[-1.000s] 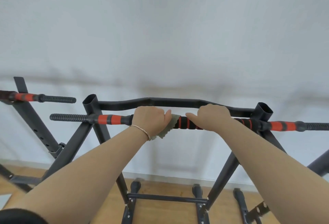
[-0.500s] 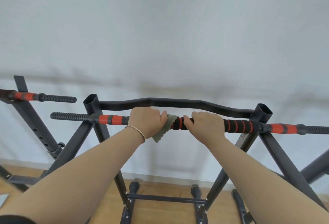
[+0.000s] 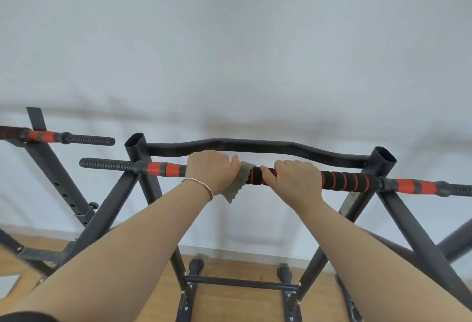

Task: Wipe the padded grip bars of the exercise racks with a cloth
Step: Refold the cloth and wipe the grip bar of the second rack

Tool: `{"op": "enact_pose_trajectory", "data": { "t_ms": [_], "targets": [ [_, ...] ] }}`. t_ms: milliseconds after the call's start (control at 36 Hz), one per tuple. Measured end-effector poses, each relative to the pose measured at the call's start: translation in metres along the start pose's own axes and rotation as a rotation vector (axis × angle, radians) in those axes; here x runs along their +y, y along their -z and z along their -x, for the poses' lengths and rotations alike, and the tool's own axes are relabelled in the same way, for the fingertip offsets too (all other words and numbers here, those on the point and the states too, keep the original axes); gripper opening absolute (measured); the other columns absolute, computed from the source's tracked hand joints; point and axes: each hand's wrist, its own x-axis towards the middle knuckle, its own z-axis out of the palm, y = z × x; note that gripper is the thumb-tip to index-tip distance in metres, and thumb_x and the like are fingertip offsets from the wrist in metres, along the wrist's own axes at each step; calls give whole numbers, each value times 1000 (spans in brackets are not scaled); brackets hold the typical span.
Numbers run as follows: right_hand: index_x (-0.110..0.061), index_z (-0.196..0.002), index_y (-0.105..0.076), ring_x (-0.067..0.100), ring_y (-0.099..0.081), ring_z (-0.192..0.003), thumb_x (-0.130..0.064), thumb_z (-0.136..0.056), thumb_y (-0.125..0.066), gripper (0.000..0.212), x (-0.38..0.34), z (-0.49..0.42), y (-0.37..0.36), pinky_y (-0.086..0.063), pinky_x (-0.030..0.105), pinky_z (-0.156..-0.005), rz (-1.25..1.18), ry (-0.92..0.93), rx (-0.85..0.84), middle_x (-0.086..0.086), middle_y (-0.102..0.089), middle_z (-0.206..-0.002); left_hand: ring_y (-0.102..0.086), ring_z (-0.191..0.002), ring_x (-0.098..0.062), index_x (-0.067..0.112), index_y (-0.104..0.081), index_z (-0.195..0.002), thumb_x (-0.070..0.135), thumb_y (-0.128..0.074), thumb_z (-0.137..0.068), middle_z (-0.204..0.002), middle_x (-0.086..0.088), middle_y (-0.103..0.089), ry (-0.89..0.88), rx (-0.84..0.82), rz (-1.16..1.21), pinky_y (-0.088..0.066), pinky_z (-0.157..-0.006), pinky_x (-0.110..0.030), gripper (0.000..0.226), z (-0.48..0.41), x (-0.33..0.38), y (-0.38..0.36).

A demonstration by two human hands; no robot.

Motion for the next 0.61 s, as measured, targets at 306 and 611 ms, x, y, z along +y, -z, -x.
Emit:
{"op": "enact_pose_trajectory", "data": {
  "t_ms": [306, 611],
  "targets": [
    [-14, -74, -67, 15, -68, -46, -53, -85, -24, 59, 5, -59, 15, -51, 28, -61, -330, -188, -786, -4, -70, -54, -42, -46, -16, 15, -51, -81, 21, -37, -96, -56, 3, -45, -112, 18, -90, -35, -49, -26, 21, 4, 3, -1],
    [-16, -50, -38, 22, -31, -39, -46, -94, -35, 53, -2, -5, -5, -21, 26, -48, -81, 6, 153, -3, -33, -43, -42, -44, -17, 16, -53, -69, 22, -41, -90, -51, 3, -47, 97, -45, -15, -28, -45, -25, 25, -5, -29, -10]
  ]
}}
